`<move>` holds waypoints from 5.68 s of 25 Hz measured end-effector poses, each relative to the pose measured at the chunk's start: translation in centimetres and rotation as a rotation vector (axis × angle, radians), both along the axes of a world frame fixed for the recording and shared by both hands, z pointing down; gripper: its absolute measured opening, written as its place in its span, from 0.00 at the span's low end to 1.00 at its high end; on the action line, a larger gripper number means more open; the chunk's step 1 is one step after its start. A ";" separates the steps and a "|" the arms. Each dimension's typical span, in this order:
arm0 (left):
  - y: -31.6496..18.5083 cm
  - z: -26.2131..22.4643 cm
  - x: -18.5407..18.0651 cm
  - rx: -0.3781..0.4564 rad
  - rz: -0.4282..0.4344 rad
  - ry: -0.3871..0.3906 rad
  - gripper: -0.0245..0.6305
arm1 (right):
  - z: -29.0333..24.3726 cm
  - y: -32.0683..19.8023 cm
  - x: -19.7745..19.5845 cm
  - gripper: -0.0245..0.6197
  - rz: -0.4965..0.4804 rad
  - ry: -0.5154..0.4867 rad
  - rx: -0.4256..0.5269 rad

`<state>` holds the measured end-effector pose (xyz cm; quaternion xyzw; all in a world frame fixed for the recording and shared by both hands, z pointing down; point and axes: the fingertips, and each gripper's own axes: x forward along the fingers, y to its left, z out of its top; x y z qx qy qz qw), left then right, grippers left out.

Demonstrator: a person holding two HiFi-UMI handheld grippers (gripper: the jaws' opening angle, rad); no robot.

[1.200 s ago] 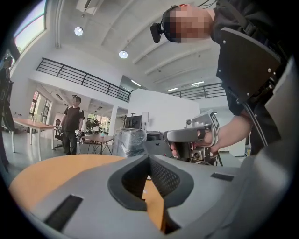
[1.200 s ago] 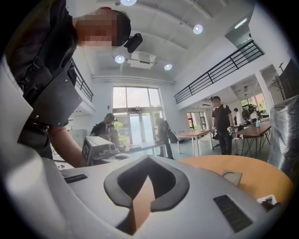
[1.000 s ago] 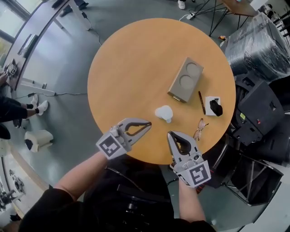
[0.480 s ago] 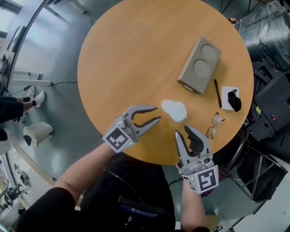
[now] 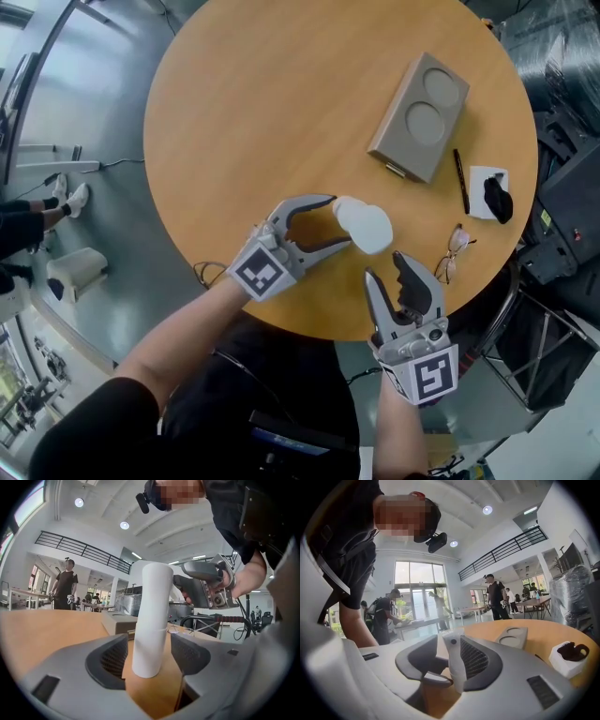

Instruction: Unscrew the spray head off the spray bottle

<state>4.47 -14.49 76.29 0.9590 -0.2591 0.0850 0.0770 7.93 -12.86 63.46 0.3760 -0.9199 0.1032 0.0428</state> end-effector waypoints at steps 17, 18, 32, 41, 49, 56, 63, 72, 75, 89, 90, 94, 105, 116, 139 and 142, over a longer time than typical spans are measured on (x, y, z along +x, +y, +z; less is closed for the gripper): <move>-2.3 2.1 4.6 -0.003 0.096 -0.100 0.53 | 1.8 -0.1 2.4 0.29 0.031 -0.003 -0.029; -2.3 2.3 4.6 -0.020 0.098 -0.117 0.51 | 1.8 -0.1 2.4 0.29 0.032 -0.004 -0.029; -1.1 -4.6 3.8 0.011 0.137 -0.061 0.50 | -2.9 0.6 1.3 0.29 0.003 -0.016 0.007; 0.8 -14.4 2.5 0.024 0.120 -0.081 0.50 | -12.6 2.9 -1.2 0.29 -0.072 -0.022 0.049; 3.5 -21.0 3.0 -0.001 0.106 -0.069 0.50 | -18.8 5.1 -1.0 0.30 -0.085 -0.015 0.083; 6.3 -25.9 2.0 -0.016 0.086 -0.081 0.50 | -23.6 8.3 -1.5 0.32 -0.114 -0.009 0.085; 6.9 -29.0 2.6 -0.009 0.097 -0.085 0.50 | -26.9 8.2 -1.2 0.34 -0.094 -0.047 0.146; 6.6 -31.5 4.0 -0.016 0.092 -0.135 0.50 | -29.5 5.8 -1.8 0.53 -0.076 -0.039 0.130; 5.9 -32.2 4.4 -0.007 0.083 -0.164 0.50 | -30.2 4.3 -2.6 0.53 -0.082 -0.026 0.120; 6.7 -33.4 4.6 0.036 0.180 -0.158 0.50 | -31.5 2.1 -4.4 0.34 -0.102 -0.092 0.070; 6.8 -33.5 4.6 0.038 0.191 -0.148 0.50 | -31.5 2.2 -4.4 0.34 -0.106 -0.093 0.067; 7.3 -33.6 4.3 0.036 0.216 -0.131 0.50 | -31.6 2.8 -5.1 0.34 -0.134 -0.071 0.077; 9.3 -33.7 4.3 0.027 0.358 -0.110 0.50 | -31.6 4.7 -5.8 0.34 -0.249 -0.062 0.075; 12.0 -34.9 4.1 -0.004 0.538 -0.058 0.50 | -32.4 7.7 -6.3 0.35 -0.440 -0.019 0.102; 5.4 -36.9 5.8 0.037 0.046 -0.036 0.50 | -31.2 1.2 -2.4 0.55 0.083 -0.039 0.045; 5.5 -36.9 6.0 0.025 0.029 -0.017 0.50 | -31.1 1.3 -2.6 0.49 0.071 -0.044 0.034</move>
